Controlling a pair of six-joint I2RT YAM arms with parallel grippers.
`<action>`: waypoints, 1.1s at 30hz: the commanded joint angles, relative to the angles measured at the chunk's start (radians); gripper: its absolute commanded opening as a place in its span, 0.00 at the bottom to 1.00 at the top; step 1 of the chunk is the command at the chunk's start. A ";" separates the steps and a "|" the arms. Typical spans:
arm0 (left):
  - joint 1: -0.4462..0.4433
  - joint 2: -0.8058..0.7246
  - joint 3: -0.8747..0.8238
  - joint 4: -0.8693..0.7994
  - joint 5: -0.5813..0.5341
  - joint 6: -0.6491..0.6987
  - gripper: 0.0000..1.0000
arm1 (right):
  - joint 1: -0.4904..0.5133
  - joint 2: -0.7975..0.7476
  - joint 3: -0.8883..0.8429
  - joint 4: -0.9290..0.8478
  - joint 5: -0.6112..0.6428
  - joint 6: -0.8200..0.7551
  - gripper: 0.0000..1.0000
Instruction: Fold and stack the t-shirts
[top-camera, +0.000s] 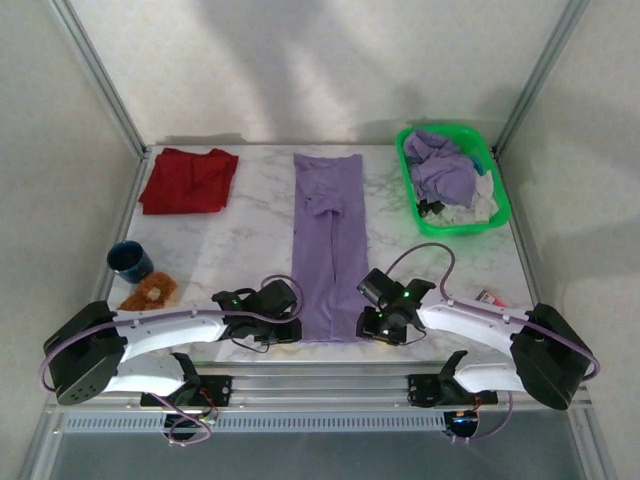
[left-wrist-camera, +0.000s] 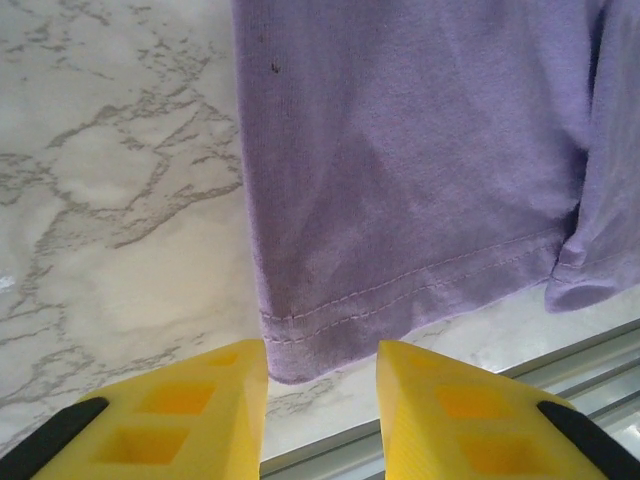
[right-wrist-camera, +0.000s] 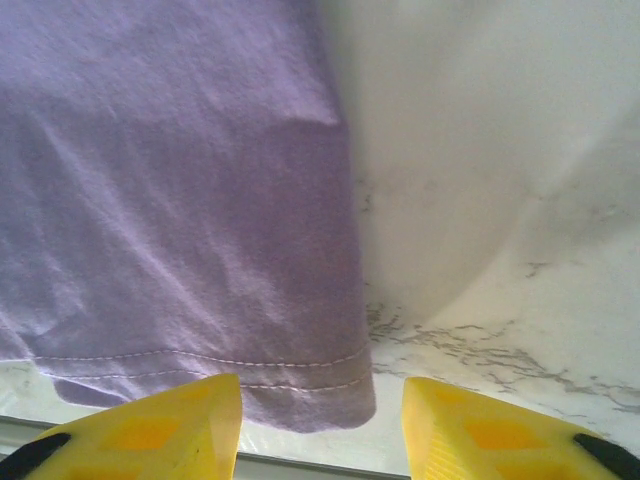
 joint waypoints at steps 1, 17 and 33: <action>-0.005 0.024 -0.006 0.019 0.020 -0.009 0.34 | -0.005 -0.022 -0.018 -0.036 0.034 0.015 0.47; -0.006 0.040 -0.032 0.011 -0.013 -0.009 0.29 | -0.005 0.002 -0.036 0.049 0.005 0.010 0.43; 0.011 0.015 0.024 0.056 -0.043 -0.024 0.00 | -0.010 -0.018 0.017 -0.034 0.032 -0.009 0.00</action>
